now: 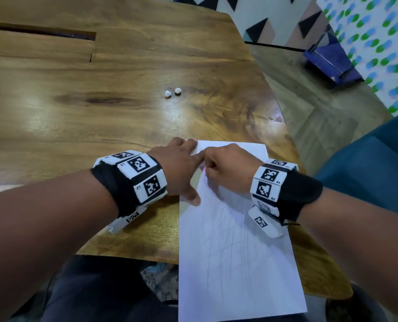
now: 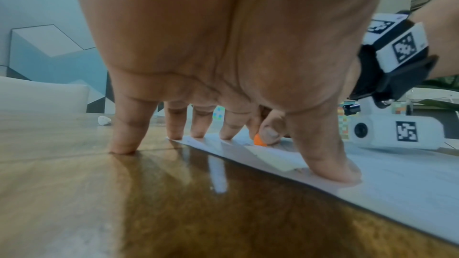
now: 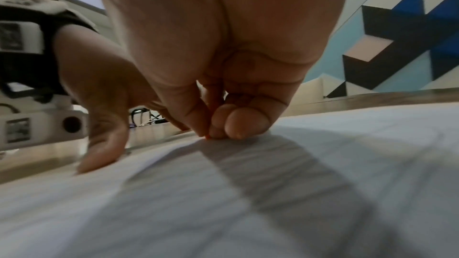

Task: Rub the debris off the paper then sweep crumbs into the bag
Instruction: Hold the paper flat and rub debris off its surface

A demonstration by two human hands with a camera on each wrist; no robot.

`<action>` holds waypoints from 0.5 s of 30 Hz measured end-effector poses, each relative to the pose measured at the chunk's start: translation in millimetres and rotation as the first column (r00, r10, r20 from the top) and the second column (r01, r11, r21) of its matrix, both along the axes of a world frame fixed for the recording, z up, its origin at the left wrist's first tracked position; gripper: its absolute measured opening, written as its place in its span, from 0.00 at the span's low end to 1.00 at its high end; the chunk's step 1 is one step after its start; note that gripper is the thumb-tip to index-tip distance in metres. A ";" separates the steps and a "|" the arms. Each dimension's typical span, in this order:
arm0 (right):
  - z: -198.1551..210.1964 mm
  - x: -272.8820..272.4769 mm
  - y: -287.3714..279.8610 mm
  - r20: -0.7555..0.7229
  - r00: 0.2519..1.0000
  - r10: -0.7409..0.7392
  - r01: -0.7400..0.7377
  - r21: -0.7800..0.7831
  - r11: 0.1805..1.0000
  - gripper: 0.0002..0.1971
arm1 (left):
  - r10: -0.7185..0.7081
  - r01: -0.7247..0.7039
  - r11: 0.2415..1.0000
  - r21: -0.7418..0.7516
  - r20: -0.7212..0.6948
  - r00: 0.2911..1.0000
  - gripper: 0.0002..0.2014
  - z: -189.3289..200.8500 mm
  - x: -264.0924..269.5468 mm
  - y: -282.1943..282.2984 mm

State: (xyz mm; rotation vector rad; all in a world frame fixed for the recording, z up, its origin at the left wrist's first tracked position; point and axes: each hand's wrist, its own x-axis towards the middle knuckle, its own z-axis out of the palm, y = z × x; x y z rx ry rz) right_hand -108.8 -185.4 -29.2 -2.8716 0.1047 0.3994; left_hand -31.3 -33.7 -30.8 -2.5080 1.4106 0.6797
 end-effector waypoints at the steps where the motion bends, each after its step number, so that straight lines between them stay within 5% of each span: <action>1: 0.5 4.3 -6.6 0.002 1.000 -0.031 0.031 -0.016 0.999 0.06 | -0.006 0.006 1.000 0.005 0.004 1.000 0.57 0.2 0.0 0.1; 7: 8.5 34.5 -59.5 0.055 0.963 -0.265 0.270 -0.122 0.955 0.09 | -0.001 0.001 1.000 0.009 0.009 1.000 0.60 1.9 -1.5 0.7; 15: -2.3 3.4 -15.4 0.034 0.997 -0.069 0.069 0.002 0.998 0.05 | -0.004 0.004 1.000 0.005 0.016 1.000 0.59 1.4 -1.9 -0.5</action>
